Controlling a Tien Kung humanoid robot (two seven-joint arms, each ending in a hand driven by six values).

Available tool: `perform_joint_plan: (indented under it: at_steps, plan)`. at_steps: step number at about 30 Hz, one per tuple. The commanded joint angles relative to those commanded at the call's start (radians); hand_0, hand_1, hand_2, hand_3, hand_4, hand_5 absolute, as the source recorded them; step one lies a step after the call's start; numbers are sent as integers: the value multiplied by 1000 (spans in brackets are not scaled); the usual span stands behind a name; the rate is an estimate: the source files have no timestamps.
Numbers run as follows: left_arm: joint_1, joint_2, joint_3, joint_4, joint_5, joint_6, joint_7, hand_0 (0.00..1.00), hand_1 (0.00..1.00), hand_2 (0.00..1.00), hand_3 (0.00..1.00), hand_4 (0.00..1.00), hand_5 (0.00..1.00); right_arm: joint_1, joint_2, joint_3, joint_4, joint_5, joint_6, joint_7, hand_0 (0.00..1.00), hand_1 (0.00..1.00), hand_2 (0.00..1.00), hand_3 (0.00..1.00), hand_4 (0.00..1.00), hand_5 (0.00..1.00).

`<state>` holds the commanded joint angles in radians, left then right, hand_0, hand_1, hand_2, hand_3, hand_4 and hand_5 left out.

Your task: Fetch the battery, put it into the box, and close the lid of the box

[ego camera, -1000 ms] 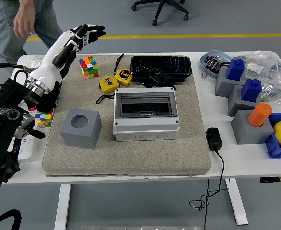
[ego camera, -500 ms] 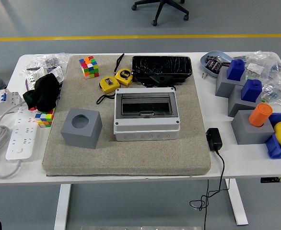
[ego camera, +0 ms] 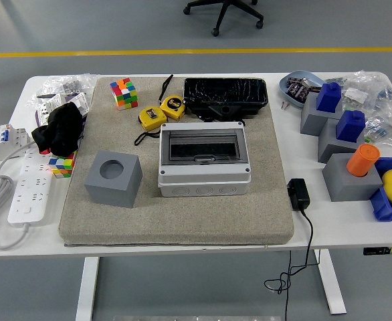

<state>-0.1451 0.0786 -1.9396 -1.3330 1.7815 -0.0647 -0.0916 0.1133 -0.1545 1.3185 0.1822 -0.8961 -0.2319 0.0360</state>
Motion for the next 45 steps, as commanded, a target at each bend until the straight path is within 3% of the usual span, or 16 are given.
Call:
perform_joint_plan:
  at_steps: [45]
  plan:
    - [-5,-21,15,-18,23,24,-3,998,975,976,957,998,998,5,3,27,4,-9,1,1,826,809,776,806,998,998]
